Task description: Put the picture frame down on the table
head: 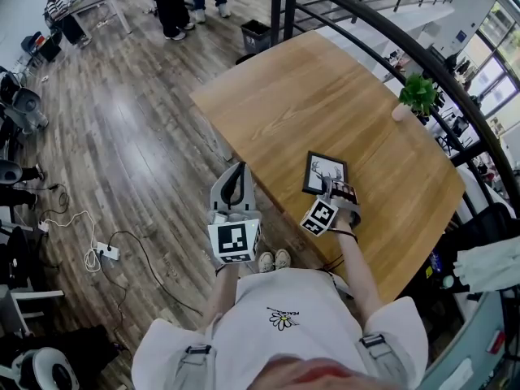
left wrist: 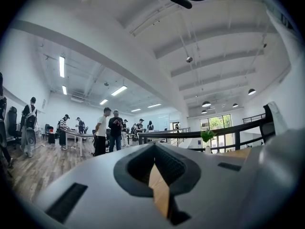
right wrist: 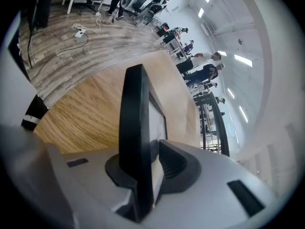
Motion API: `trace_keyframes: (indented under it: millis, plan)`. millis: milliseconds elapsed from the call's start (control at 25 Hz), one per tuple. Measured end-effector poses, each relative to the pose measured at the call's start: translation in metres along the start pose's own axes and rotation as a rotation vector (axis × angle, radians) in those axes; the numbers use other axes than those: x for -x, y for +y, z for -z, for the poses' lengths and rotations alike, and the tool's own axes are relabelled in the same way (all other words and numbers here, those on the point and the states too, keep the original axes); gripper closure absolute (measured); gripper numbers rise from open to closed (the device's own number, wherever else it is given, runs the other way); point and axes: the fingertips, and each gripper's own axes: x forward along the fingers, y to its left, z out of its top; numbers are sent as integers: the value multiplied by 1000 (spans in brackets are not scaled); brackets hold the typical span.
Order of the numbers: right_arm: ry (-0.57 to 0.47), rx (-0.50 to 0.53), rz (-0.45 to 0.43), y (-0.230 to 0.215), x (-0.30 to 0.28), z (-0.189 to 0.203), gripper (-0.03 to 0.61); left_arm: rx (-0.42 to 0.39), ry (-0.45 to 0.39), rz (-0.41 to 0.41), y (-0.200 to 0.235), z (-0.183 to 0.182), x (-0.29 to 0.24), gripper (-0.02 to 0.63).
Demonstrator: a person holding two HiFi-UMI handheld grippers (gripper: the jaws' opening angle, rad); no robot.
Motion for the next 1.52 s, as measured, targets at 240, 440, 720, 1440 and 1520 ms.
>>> trace_keyframes:
  millis: [240,440,720,1440,1520]
  plan:
    - [-35,-68,-137,19,-1,-1,440,-10,7,28,-12,2,0,598]
    - [-71,-136,-255,30,2,-3,388,-20,-2,37,-16,-1,-1,598]
    - [-110,-189,-525,55,17,-11,290,-13,9,33,-16,2,1,598]
    - [-103,-195,-801,86,23,-15,233,-24,12,39,-20,5,2,598]
    - [-109,-205,-827,86,22,-15,230,-22,15,33,-19,6,2,598]
